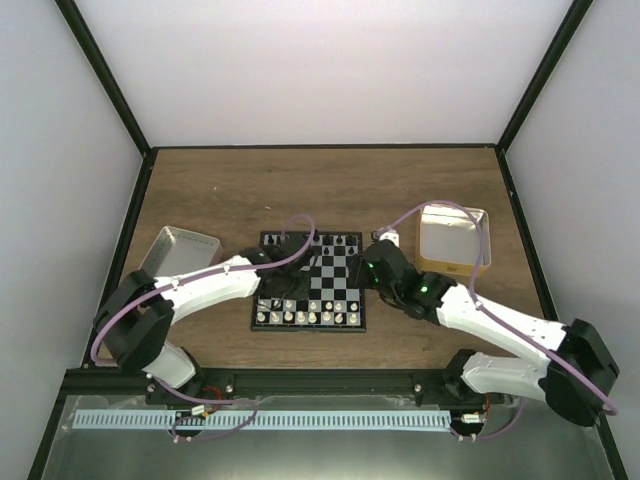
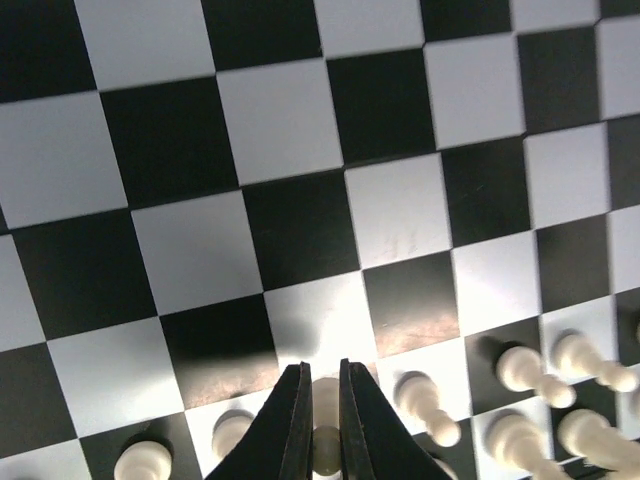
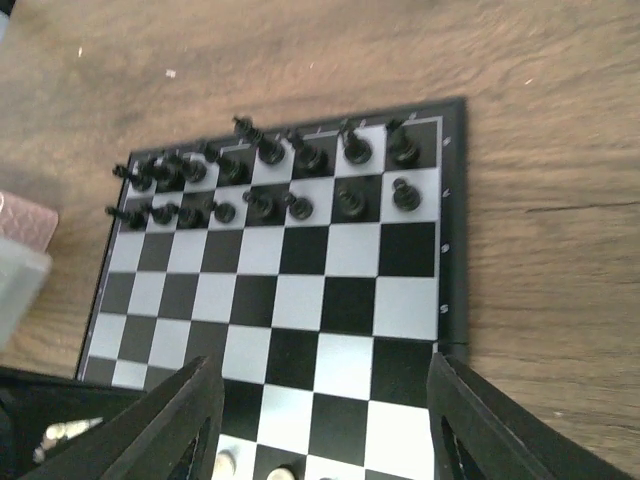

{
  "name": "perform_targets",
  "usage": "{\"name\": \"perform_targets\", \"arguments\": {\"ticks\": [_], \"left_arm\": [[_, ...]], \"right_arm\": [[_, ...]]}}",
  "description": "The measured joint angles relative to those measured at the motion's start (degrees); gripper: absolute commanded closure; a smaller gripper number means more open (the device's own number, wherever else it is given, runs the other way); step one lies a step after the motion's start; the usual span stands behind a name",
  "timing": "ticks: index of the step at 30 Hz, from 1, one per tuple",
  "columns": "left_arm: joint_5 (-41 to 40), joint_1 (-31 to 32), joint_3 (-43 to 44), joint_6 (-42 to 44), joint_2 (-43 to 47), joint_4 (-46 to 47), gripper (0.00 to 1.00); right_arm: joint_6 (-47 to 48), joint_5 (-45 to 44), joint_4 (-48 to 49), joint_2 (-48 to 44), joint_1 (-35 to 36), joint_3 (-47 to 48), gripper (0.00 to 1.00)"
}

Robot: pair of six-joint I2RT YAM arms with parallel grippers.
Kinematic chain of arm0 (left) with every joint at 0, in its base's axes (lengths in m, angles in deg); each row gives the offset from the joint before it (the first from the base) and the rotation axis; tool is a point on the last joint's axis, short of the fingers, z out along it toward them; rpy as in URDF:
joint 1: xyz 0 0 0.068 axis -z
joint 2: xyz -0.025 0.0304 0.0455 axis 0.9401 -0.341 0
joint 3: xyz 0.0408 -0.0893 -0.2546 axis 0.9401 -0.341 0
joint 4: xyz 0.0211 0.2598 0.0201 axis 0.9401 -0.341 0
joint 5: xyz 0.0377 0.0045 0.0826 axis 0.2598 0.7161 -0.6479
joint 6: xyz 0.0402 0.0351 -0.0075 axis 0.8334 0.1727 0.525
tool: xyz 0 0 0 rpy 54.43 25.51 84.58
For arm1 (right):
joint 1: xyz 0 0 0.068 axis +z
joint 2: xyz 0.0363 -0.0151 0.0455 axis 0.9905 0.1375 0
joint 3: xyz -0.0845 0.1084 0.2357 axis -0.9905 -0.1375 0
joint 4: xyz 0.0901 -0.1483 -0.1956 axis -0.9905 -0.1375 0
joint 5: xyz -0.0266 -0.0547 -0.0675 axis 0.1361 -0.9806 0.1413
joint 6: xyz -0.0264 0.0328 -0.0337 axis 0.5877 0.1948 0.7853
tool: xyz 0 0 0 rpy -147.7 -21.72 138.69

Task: Set up the chess pieces on the board
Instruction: Place the chess piece on the chessboard.

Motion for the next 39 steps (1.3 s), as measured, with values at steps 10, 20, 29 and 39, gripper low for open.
{"name": "perform_targets", "arguments": {"ticks": [10,20,29,39], "left_arm": [[-2.1,2.9,1.6,2.2,-4.4,-3.0,0.96],[-1.0,3.7,2.0,3.1,-5.6,-3.1,0.95],[0.1,3.8,3.1,4.2,-6.5,-4.2,0.85],[-1.2,3.9,6.0,4.5,-7.3,-5.6,0.77]], "right_arm": [[-1.4,-5.0,-2.9,-5.0,-0.4,-3.7,0.4],[-2.2,-5.0,-3.1,-4.6,-0.4,-3.7,0.39],[-2.4,-5.0,-3.1,-4.6,-0.4,-3.7,0.4],[-2.4,-5.0,-3.9,-5.1,-0.4,-3.7,0.39]]}}
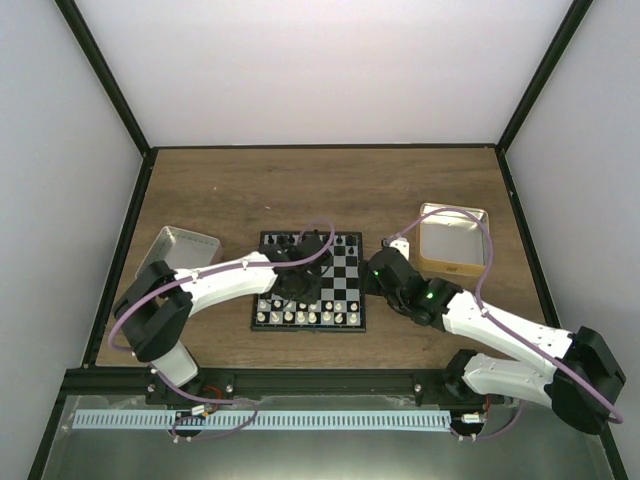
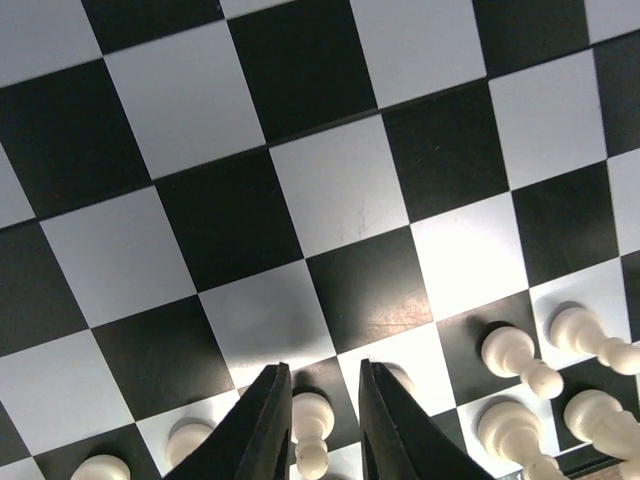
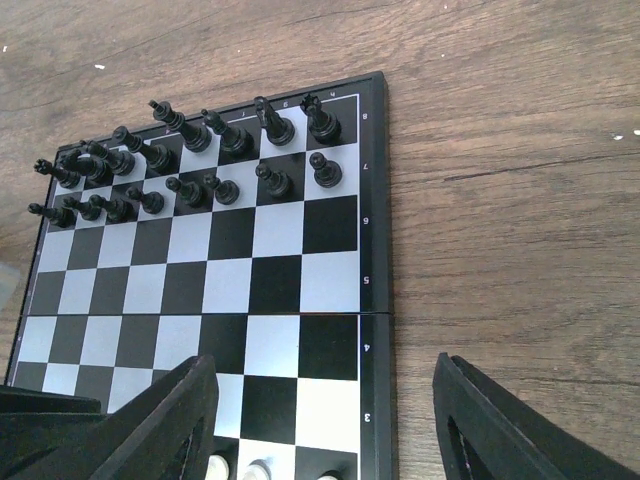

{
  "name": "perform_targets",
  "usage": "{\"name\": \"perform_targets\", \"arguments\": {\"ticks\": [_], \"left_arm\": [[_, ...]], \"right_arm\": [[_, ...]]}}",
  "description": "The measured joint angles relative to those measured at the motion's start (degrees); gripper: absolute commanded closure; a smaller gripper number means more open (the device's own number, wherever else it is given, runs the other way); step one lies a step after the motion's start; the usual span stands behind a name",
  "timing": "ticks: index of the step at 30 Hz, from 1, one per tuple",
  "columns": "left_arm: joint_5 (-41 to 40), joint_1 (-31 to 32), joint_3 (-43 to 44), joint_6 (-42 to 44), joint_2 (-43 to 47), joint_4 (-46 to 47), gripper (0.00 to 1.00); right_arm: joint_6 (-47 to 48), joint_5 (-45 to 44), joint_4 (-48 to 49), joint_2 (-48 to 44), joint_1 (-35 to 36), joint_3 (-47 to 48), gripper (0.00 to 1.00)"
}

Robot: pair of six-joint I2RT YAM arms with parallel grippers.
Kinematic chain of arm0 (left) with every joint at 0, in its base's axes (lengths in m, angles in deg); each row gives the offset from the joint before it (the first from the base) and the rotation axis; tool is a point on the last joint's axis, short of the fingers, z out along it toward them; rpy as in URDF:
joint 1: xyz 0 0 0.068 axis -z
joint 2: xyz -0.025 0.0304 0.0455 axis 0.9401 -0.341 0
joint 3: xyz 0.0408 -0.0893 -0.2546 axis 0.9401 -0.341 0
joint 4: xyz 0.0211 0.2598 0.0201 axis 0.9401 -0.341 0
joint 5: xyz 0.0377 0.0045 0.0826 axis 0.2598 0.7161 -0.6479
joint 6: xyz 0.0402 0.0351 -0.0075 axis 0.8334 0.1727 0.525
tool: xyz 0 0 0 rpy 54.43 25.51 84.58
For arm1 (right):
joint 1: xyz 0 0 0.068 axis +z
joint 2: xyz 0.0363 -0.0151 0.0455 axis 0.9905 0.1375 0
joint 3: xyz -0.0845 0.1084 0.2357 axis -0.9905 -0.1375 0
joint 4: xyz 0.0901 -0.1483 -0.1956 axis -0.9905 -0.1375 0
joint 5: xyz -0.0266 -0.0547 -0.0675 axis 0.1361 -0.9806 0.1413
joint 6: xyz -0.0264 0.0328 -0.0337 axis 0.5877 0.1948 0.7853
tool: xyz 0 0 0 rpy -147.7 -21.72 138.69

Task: Set up the chess pieces on the board
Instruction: Place the chess piece on the chessboard.

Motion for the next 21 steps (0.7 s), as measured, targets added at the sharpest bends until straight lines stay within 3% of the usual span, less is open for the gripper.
{"name": "perform_targets", "arguments": {"ticks": [7,13,17,21], "left_arm": [[-1.8,0.0,1.1,0.0,0.0,-1.3,0.73],[-5.6,0.0,1.3,-0.6,2.2,-3.0,0.63],[-9.5,0.0,1.2,-1.9,9.0,-3.3,0.5],[-14.7,0.0,-0.3,-2.9,22.9,-0.9,0.29]], "right_arm": [[0.0,0.0,-0.7,-0.6,0.0,0.0,0.38],[0.0,-0.2,-2.3,-2.4,0.0,0.0,0.36],[-0.9,-0.2,-6.8,-5.9,0.0,0.0,0.34],[-1.0,-0.2,-12.0,-13.9,0.0,-0.1,0.28]]}}
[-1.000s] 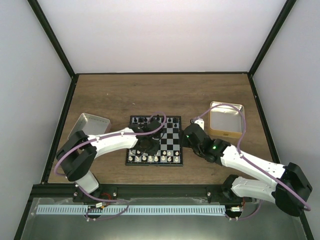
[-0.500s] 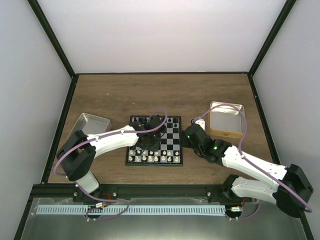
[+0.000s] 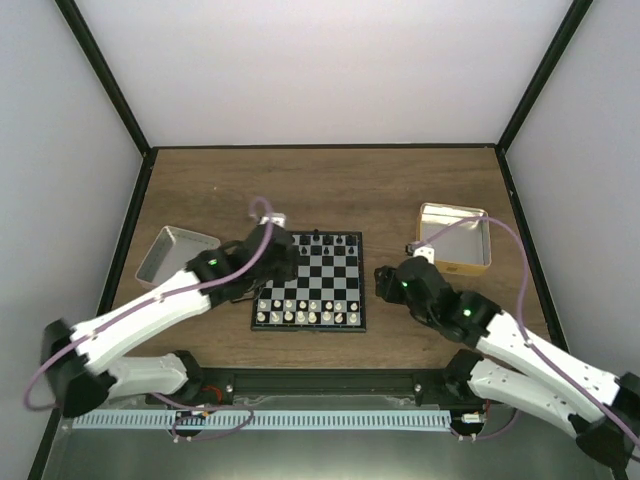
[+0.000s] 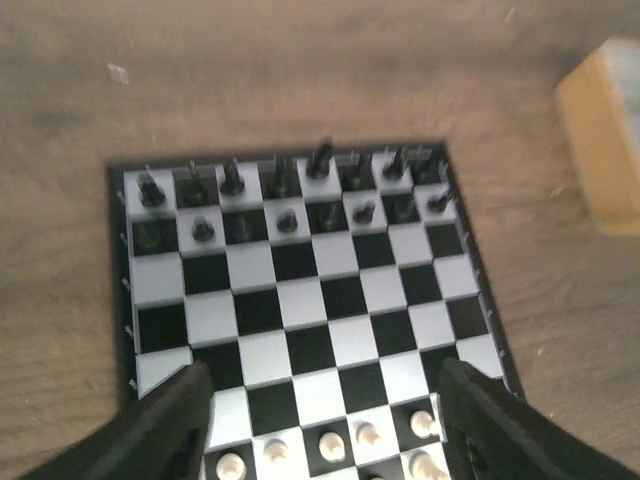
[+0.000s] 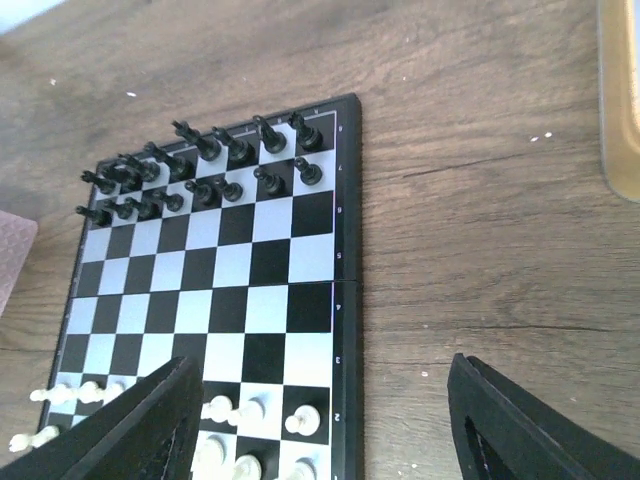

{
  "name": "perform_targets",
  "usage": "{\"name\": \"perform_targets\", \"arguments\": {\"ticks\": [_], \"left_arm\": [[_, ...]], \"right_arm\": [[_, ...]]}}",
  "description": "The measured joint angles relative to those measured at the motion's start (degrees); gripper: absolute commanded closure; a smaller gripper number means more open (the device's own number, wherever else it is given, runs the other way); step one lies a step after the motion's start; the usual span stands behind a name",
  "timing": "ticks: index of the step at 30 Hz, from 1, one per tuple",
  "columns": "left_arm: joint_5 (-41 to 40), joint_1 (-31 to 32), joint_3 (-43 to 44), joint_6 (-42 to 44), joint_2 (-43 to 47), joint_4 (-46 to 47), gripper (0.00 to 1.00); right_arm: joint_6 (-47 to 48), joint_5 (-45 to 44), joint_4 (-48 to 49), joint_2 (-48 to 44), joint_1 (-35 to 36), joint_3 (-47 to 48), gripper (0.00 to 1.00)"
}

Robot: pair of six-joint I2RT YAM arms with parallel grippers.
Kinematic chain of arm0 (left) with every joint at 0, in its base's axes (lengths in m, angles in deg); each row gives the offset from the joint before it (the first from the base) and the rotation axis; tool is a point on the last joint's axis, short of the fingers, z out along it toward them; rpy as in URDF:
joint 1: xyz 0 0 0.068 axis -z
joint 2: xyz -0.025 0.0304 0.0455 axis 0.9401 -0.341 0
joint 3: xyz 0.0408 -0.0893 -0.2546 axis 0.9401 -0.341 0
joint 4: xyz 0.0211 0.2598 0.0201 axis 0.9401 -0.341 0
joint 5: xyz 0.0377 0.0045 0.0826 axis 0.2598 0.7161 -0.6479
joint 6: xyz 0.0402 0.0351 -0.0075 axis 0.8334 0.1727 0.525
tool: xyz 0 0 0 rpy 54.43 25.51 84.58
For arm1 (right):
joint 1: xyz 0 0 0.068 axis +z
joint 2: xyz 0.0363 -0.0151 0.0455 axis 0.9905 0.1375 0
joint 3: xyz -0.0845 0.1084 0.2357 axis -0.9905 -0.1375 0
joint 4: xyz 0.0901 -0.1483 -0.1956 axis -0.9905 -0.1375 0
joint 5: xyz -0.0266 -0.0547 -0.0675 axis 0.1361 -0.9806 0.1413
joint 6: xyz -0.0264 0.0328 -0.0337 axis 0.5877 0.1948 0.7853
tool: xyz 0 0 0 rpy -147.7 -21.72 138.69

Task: Set up the chess pieces on the board
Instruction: Place the chess piece on the chessboard, then reset both arms

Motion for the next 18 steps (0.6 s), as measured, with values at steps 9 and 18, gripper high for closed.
{"name": "perform_targets", "arguments": {"ticks": [9,18], "left_arm": [[-8.4,0.0,-7.0,2.8,26.9,5.3,0.0],[-15.9,0.0,-7.7,5.2,43.9,6.3,0.0]], "right_arm": [[2.7,-1.1,-8.5,-13.1,0.0,4.2,0.13],[12.3,-5.8,-10.9,-17.9,0.0,17.3,0.04]]}}
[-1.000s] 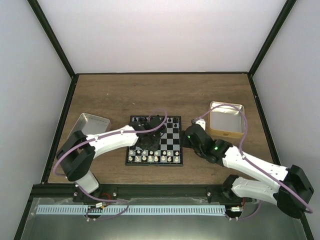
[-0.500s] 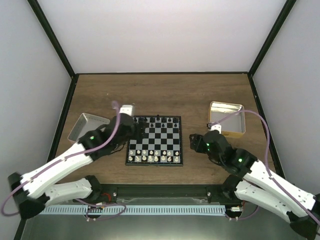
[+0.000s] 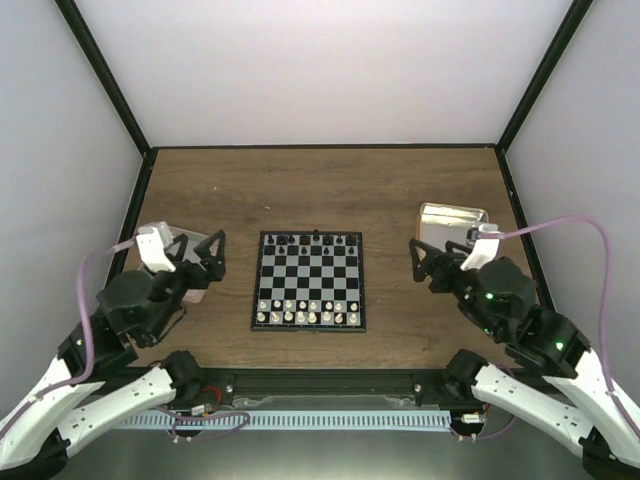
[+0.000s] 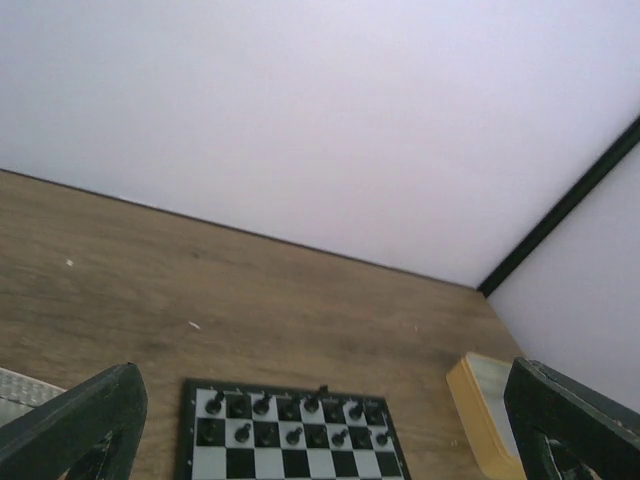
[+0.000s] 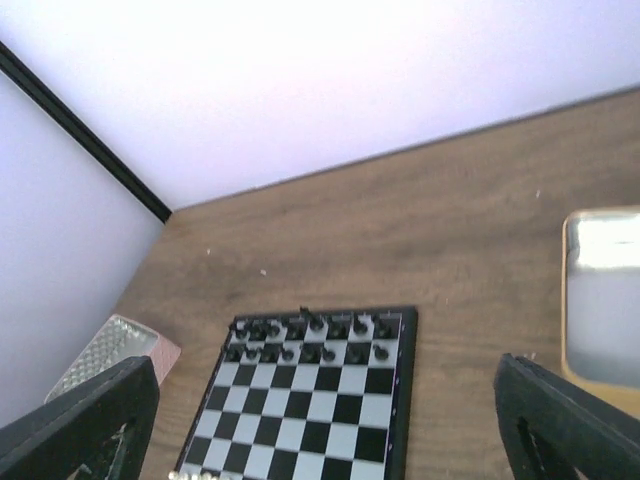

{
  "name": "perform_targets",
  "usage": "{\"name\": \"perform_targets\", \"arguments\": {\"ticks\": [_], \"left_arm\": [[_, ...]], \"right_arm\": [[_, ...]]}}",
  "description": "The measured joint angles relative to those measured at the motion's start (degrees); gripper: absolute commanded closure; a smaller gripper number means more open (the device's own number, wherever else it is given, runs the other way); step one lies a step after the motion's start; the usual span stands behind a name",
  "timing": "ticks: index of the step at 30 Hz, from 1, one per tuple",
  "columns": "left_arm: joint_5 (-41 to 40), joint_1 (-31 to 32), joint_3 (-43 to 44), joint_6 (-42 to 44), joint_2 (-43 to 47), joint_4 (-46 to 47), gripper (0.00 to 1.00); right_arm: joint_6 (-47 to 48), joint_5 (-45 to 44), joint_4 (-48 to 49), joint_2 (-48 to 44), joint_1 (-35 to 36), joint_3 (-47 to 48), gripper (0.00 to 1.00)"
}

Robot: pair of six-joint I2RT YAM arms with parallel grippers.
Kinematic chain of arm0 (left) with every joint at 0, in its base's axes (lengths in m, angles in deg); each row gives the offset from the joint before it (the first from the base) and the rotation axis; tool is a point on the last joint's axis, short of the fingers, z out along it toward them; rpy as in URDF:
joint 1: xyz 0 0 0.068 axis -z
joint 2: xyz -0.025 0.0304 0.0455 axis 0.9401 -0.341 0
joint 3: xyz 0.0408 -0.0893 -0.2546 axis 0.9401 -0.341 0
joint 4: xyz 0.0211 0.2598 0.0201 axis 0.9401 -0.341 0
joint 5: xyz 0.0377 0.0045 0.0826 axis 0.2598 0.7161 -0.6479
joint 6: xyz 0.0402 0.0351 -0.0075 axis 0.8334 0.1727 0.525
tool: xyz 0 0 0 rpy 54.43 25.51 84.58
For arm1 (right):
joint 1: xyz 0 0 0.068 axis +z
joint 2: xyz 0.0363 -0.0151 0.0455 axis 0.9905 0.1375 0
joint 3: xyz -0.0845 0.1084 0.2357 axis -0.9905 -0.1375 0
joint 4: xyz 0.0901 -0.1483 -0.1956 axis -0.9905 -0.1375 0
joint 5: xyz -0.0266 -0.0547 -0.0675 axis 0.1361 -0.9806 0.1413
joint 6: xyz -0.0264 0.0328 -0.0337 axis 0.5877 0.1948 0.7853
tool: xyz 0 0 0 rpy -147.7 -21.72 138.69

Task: Set up the chess pieces on the board
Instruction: Reset both arms

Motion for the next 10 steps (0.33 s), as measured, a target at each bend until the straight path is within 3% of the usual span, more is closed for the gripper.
{"name": "perform_targets", "arguments": {"ticks": [10], "left_arm": [[-7.6,0.0,4.2,2.5,7.3,-1.5,0.0]], "right_arm": [[9.0,-5.7,0.1,-3.1,0.0,6.0,0.0]]}}
